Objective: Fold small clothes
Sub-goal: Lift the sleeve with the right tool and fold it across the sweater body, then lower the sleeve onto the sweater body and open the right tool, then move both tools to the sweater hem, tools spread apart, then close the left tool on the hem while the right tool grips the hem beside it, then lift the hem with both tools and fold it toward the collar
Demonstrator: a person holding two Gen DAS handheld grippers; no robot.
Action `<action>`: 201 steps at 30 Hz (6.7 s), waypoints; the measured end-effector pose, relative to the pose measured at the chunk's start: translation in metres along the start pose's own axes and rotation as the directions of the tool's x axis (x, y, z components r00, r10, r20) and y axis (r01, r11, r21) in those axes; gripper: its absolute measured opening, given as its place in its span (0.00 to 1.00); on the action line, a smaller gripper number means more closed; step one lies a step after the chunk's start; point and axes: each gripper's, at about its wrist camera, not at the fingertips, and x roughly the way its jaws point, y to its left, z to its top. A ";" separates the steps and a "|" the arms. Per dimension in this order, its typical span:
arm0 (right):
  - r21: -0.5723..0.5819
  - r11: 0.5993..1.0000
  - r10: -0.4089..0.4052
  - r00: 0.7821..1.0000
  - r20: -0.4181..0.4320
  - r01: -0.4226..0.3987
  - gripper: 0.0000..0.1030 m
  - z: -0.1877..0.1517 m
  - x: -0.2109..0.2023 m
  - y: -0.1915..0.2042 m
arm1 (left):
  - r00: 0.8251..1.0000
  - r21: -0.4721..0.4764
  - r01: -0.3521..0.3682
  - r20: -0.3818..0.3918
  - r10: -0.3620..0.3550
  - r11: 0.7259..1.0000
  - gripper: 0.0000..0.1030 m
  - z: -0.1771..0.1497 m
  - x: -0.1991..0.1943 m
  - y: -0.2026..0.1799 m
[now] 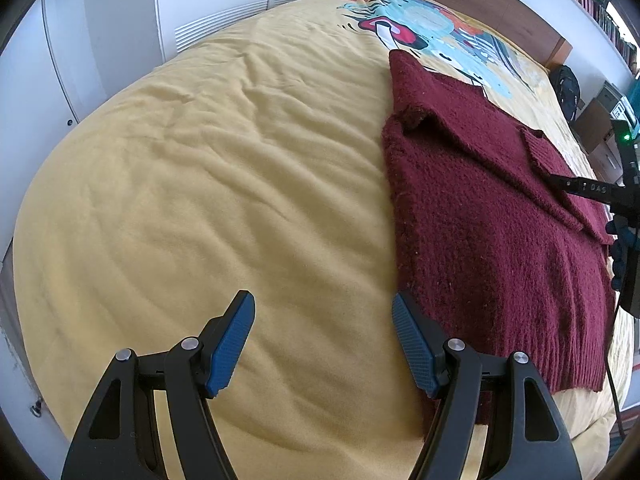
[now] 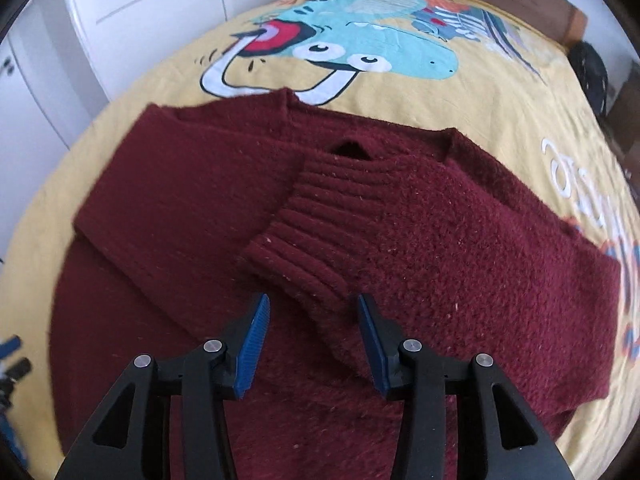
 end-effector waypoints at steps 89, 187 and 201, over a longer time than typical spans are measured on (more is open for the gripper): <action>0.013 0.992 0.123 0.985 0.119 -0.126 0.47 0.006 0.000 0.081 | 0.999 -0.013 -0.024 -0.027 0.024 1.000 0.64 -0.007 0.009 0.004; 0.490 0.819 0.298 0.951 0.081 -0.298 0.21 -0.278 -0.093 -0.118 | 0.924 -0.036 0.272 -0.268 -0.271 0.962 0.13 -0.033 0.040 -0.053; 0.433 0.857 0.248 0.960 0.128 -0.279 0.11 -0.267 -0.121 -0.118 | 0.948 0.025 0.274 -0.178 -0.265 0.961 0.10 -0.021 0.009 -0.060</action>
